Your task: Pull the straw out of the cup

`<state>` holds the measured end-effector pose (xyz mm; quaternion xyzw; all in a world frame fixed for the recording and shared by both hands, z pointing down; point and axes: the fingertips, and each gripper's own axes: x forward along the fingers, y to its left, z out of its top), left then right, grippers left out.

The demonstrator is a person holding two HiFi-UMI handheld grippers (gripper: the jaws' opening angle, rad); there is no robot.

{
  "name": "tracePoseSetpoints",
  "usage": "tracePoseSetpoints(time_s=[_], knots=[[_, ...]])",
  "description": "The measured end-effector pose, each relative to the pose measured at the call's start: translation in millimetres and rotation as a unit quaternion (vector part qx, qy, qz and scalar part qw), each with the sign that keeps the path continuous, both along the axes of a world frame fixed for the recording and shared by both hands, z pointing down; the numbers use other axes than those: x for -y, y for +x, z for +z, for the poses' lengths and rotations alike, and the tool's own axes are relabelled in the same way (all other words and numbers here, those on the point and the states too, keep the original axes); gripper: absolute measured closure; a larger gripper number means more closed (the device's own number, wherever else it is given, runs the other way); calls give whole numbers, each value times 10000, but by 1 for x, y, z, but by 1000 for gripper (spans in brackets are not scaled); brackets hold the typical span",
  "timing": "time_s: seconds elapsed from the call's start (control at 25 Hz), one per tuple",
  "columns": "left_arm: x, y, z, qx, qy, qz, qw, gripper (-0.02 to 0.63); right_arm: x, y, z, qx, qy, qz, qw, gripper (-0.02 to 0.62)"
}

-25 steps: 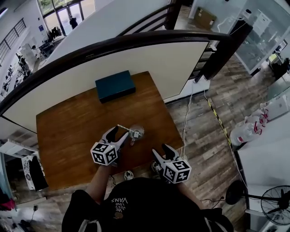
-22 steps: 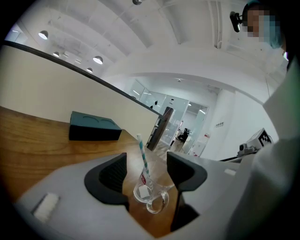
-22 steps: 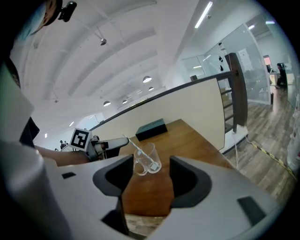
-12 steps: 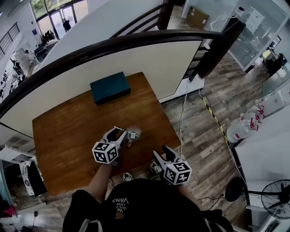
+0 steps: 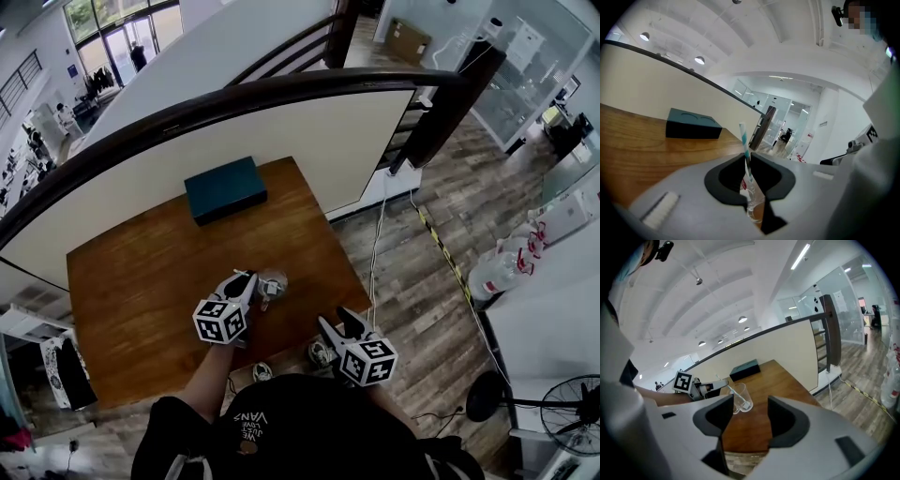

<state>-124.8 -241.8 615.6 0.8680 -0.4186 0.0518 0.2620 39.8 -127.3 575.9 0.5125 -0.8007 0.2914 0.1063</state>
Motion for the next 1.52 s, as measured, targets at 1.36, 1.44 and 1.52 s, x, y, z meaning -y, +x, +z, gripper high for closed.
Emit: tracePoseSetpoints(time_s=[1.36, 1.44, 1.52], knots=[[-29, -41, -75, -153, 741, -1139, 9906, 575, 23, -17, -11, 121, 106, -1007, 9948, 376], [-34, -48, -81, -193, 809, -1237, 9888, 574, 25, -22, -12, 129, 120, -1086, 9939, 376], [-39, -54, -87, -235, 874, -1332, 9869, 574, 26, -27, -13, 140, 135, -1171, 9929, 376]])
